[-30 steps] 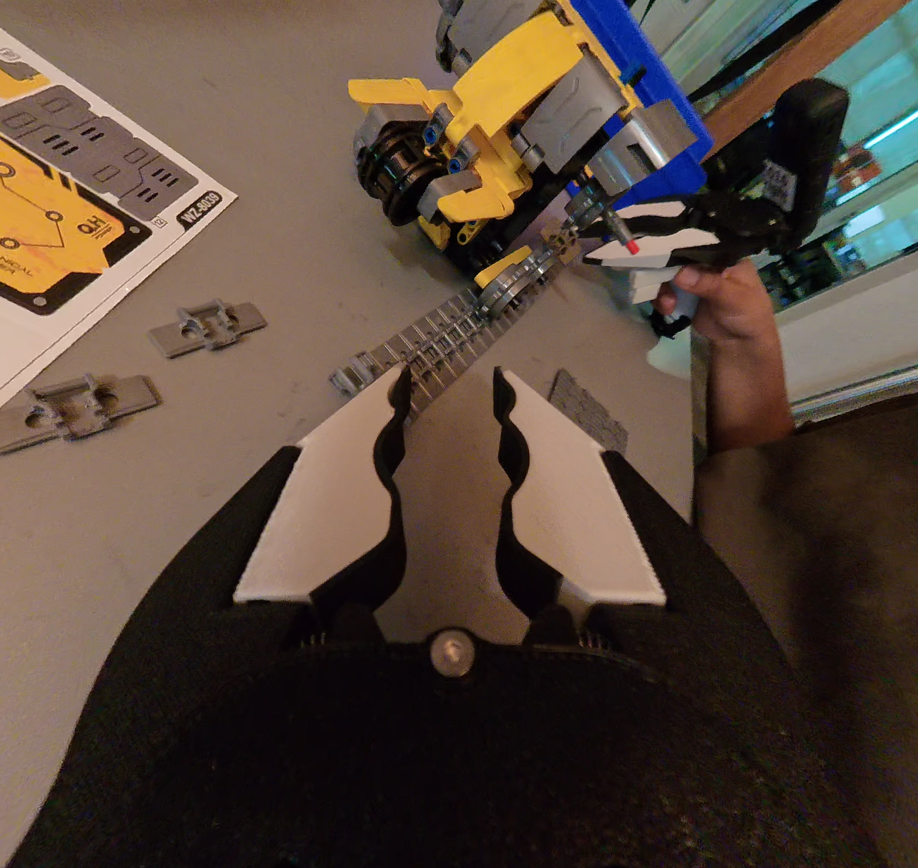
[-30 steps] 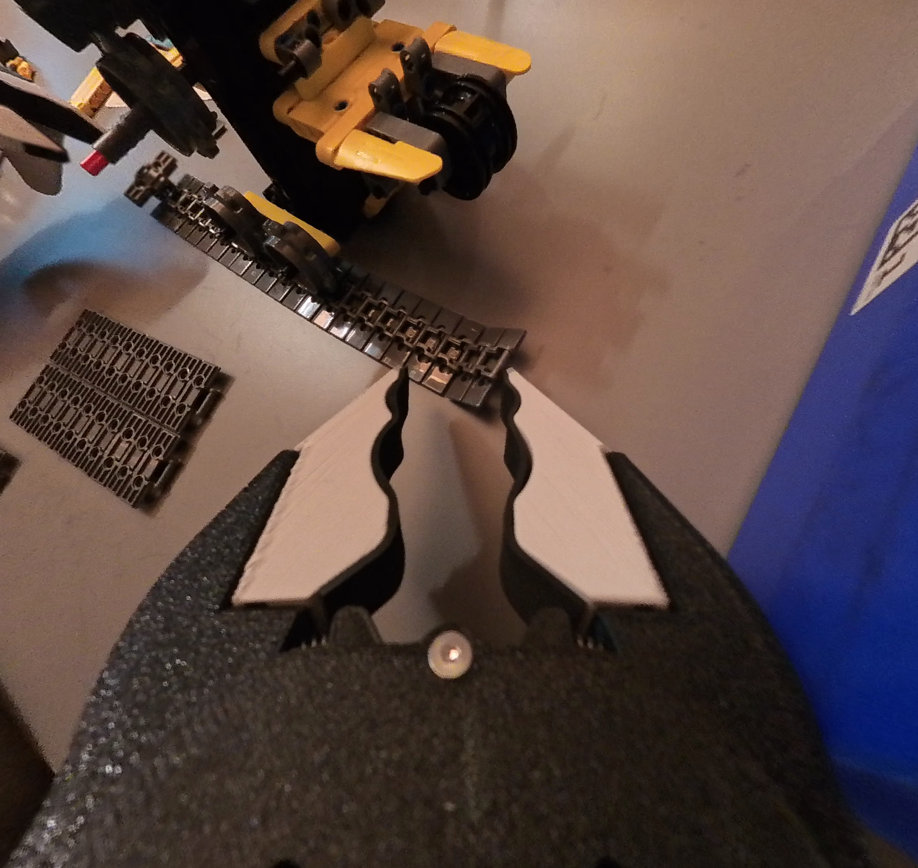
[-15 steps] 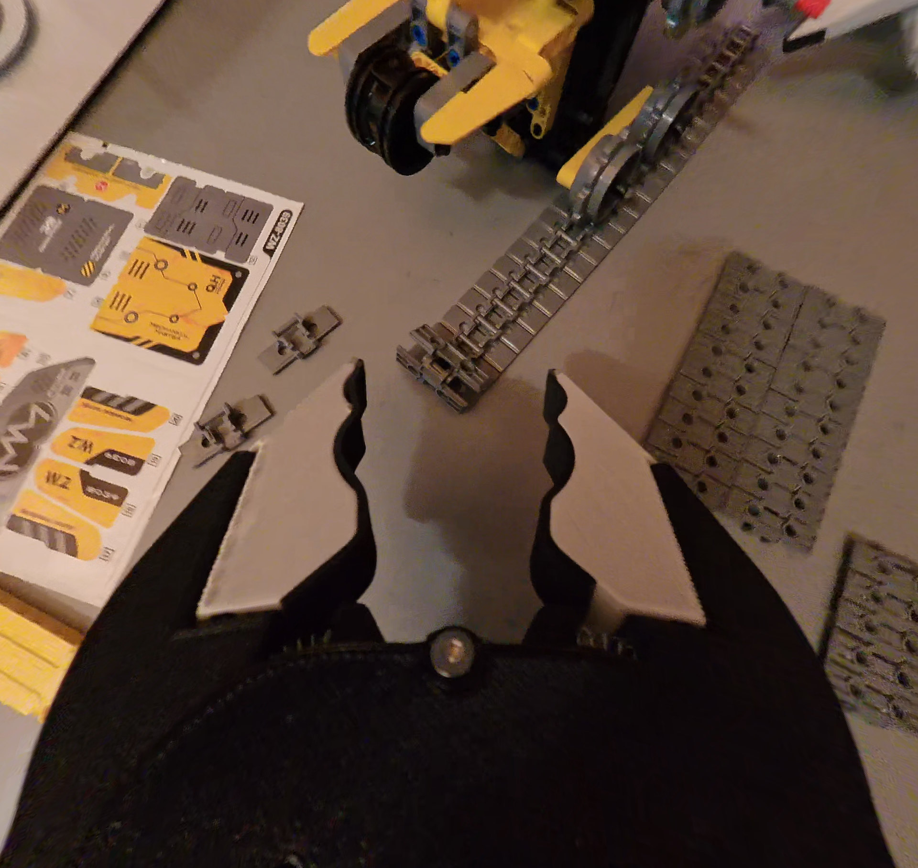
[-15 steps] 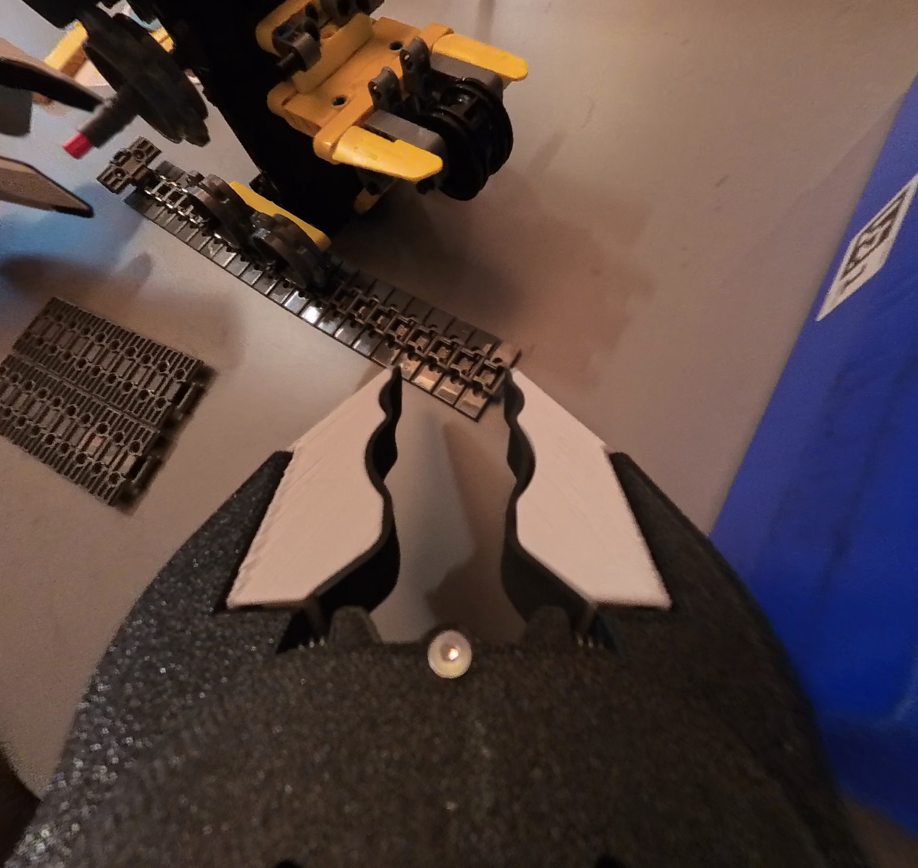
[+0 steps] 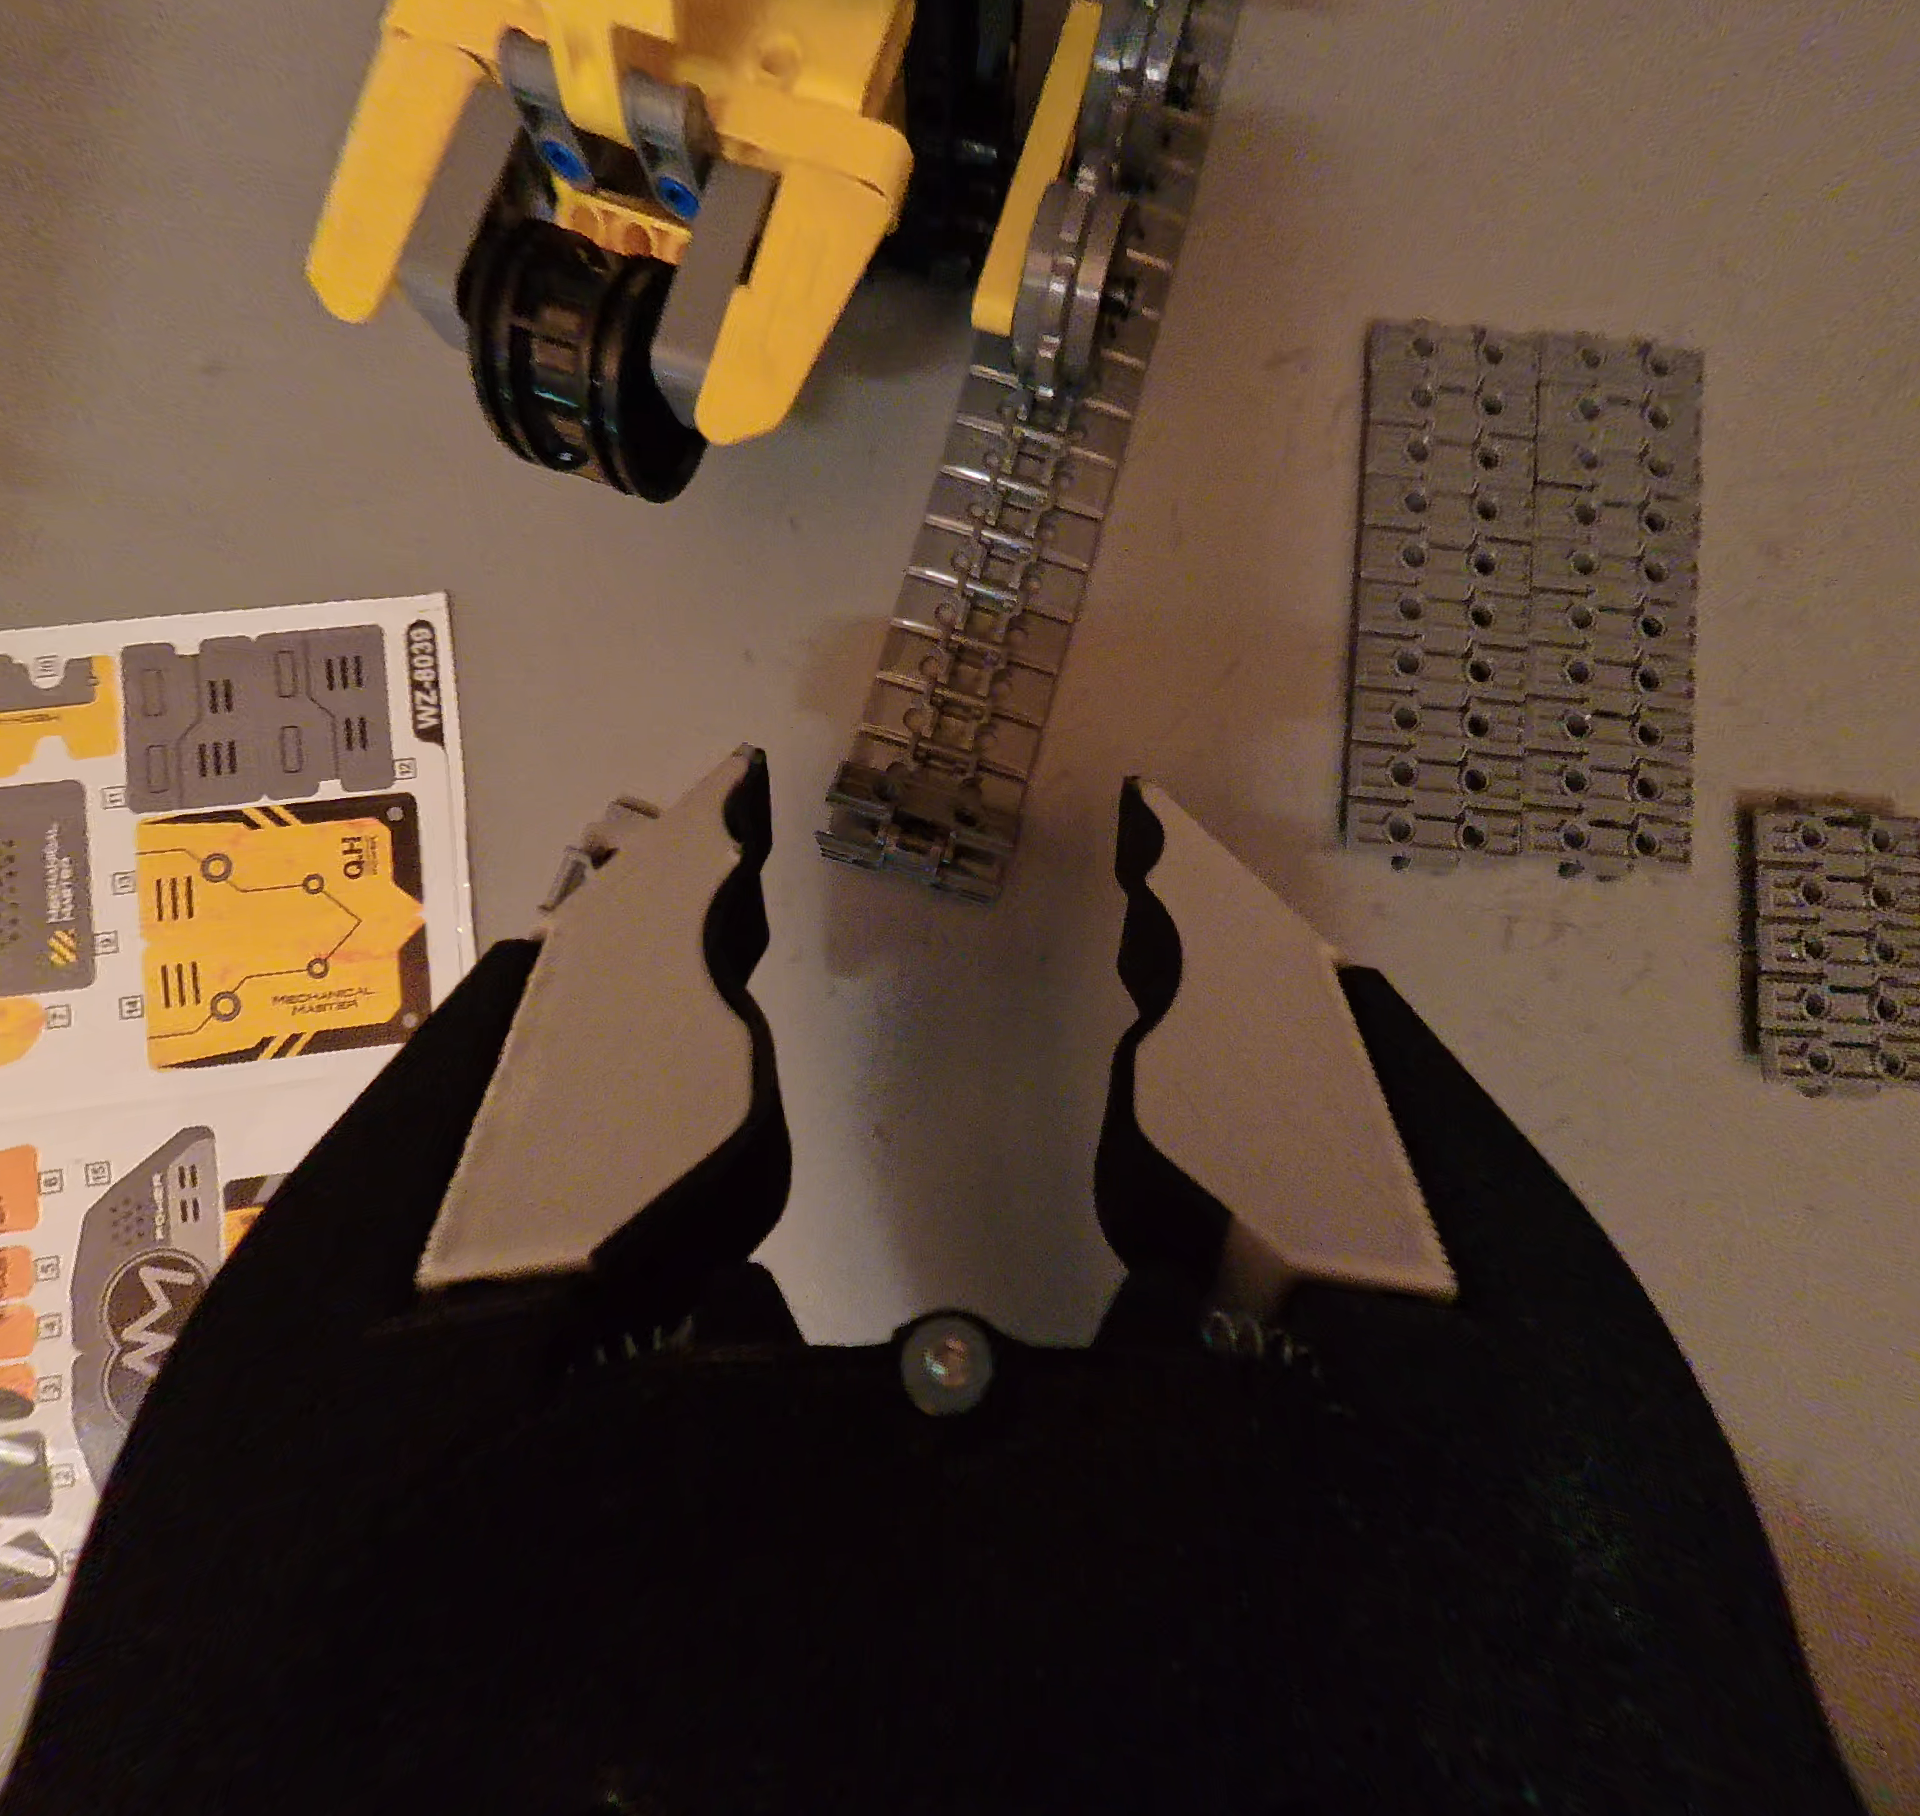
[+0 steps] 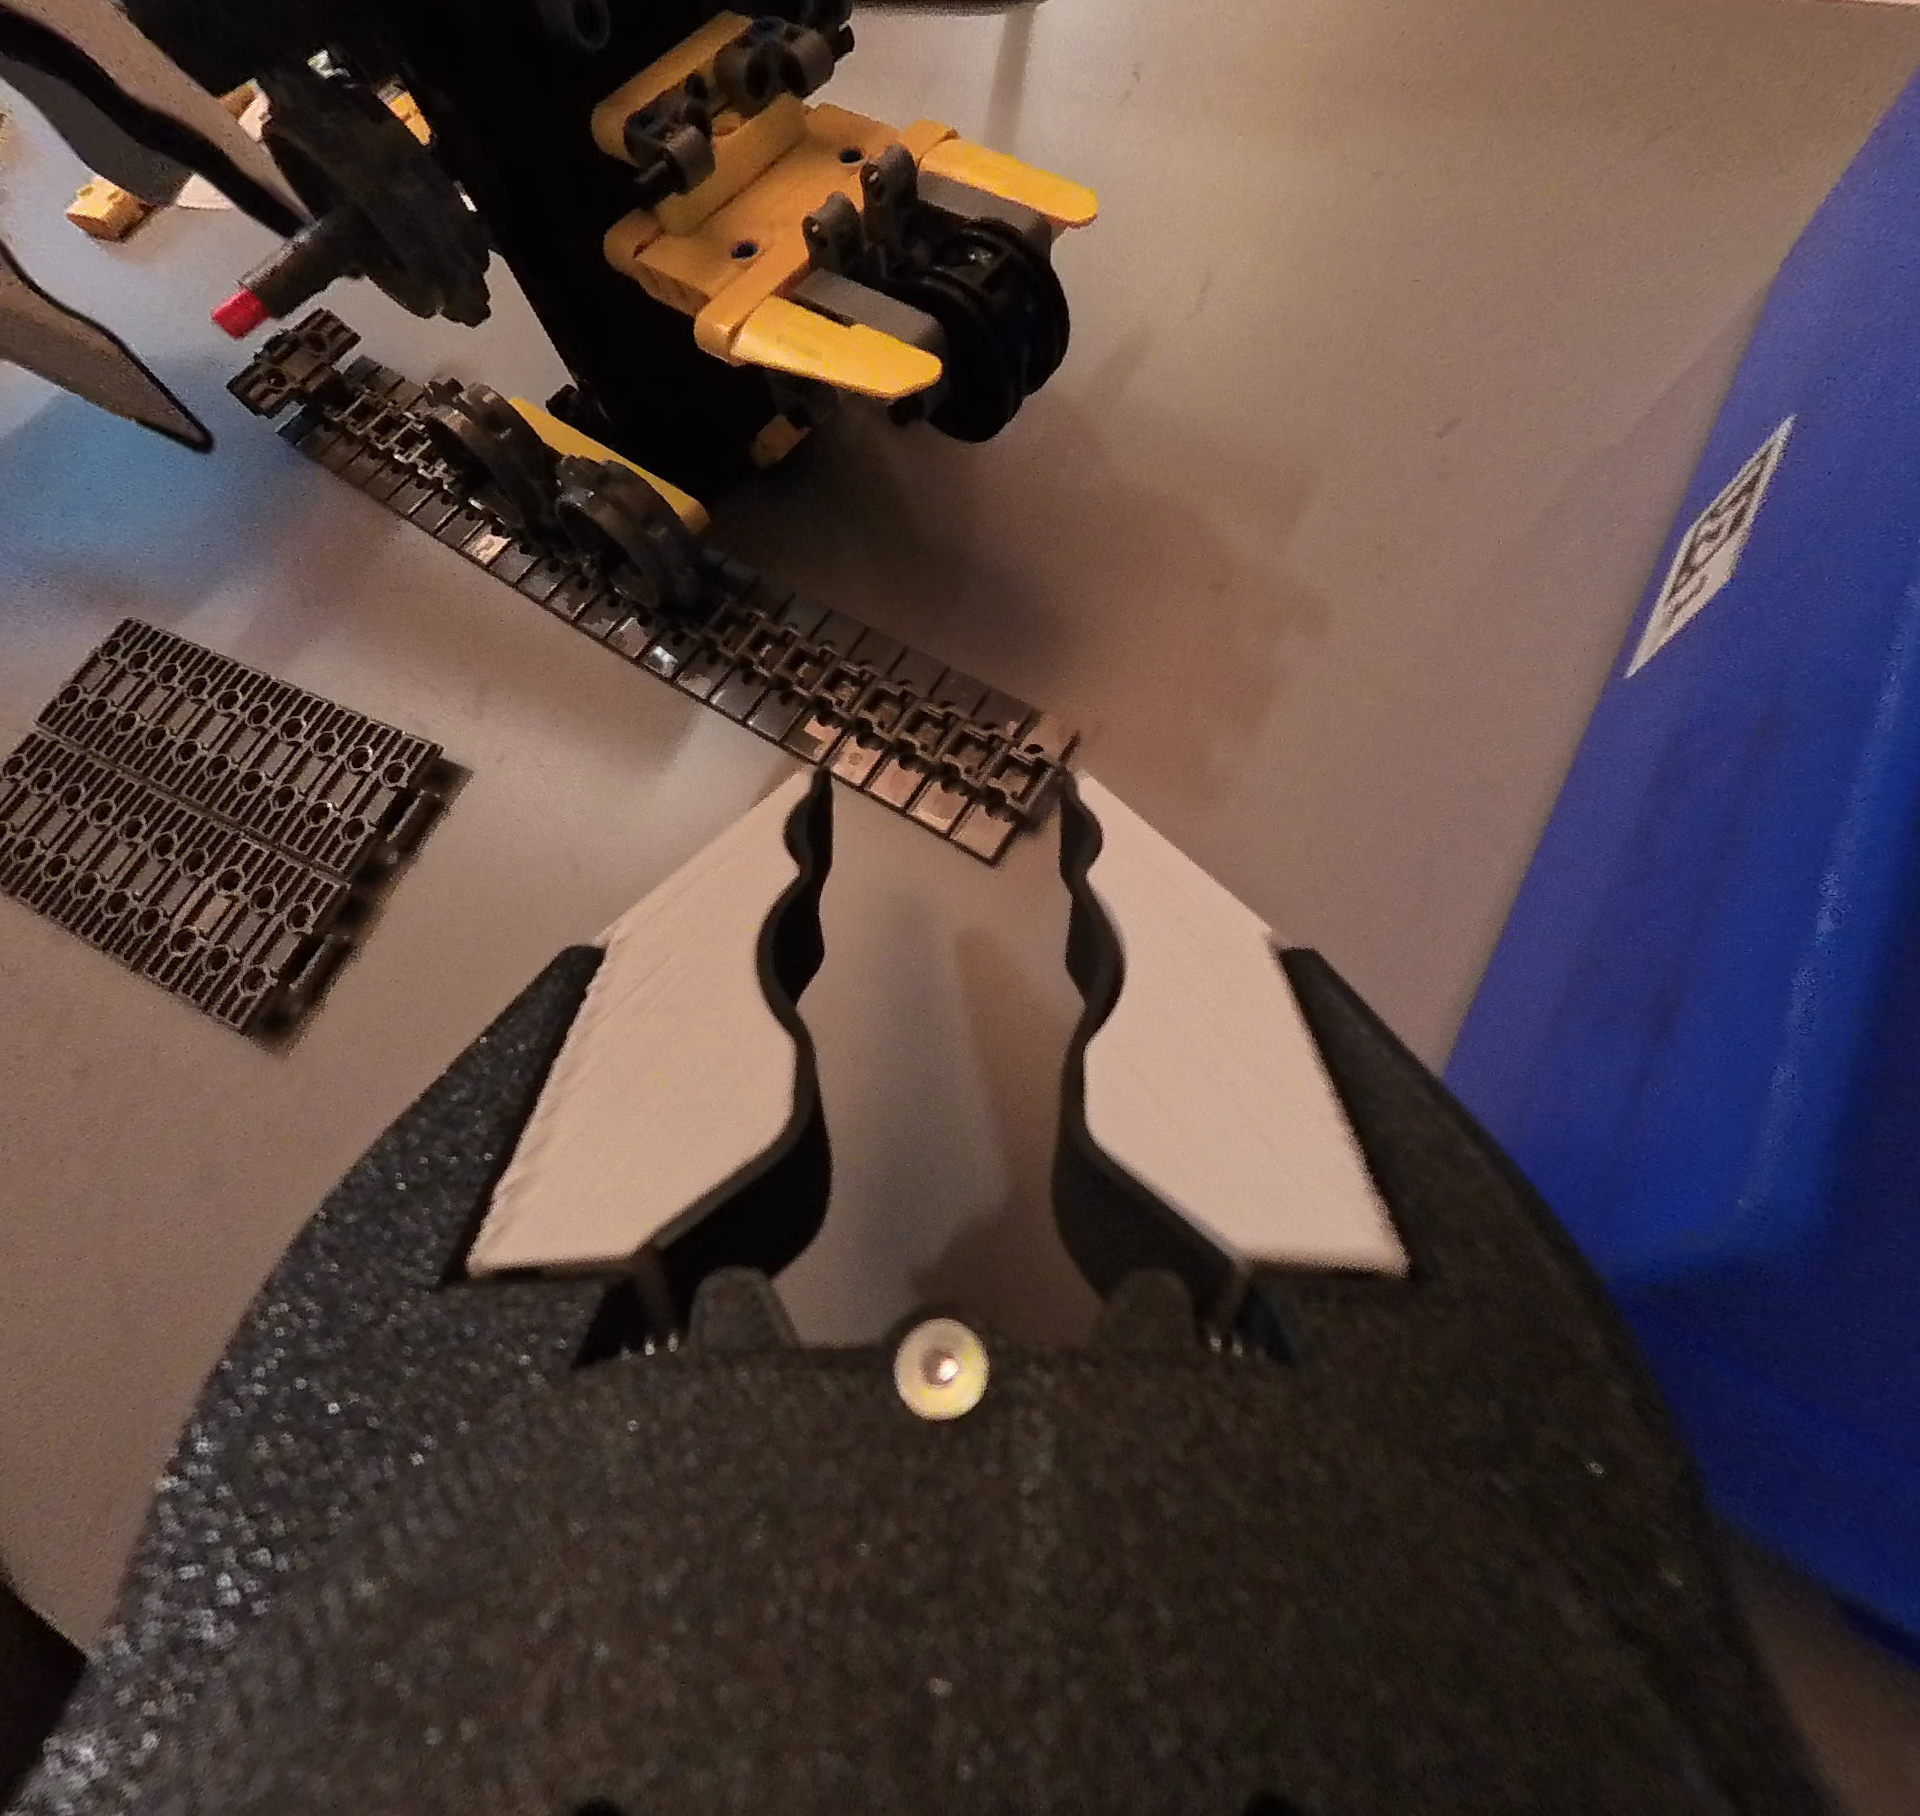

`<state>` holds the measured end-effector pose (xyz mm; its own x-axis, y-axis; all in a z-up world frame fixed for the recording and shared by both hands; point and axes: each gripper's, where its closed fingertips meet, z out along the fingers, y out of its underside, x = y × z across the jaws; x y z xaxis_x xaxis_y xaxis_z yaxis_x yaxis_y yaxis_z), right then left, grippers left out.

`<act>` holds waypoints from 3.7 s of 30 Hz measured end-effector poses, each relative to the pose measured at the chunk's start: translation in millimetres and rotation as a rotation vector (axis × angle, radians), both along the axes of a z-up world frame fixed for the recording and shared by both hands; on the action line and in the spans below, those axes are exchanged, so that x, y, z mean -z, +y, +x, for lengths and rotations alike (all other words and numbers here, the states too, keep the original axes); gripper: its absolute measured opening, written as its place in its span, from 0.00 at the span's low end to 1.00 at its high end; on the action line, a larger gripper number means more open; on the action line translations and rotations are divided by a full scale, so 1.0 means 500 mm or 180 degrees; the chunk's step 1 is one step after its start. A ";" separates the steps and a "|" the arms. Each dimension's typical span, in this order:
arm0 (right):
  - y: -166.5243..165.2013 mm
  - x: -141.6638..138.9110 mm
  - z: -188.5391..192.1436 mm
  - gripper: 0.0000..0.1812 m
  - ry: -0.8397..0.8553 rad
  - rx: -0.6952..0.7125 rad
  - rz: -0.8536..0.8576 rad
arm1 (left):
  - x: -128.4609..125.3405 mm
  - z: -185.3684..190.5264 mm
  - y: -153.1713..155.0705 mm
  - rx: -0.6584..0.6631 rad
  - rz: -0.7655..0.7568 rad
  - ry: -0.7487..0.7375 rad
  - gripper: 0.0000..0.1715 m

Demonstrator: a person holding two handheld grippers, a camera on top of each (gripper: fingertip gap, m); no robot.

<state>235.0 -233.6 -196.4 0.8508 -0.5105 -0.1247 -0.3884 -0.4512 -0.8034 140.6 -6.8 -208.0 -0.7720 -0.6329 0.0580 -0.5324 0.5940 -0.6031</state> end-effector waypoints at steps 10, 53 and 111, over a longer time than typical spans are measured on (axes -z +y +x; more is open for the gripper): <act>0.009 0.001 -0.001 0.24 0.0006 -0.0054 0.0077 | -0.031 -0.003 -0.012 0.0067 -0.0069 -0.0250 0.09; 0.094 -0.054 -0.058 0.23 -0.0212 -0.0421 0.0487 | -0.169 0.033 -0.108 0.0295 -0.0969 -0.0937 0.22; 0.281 -0.143 -0.141 0.04 0.1009 -0.0862 0.1591 | -0.150 0.057 -0.180 0.0320 -0.0723 -0.1403 0.30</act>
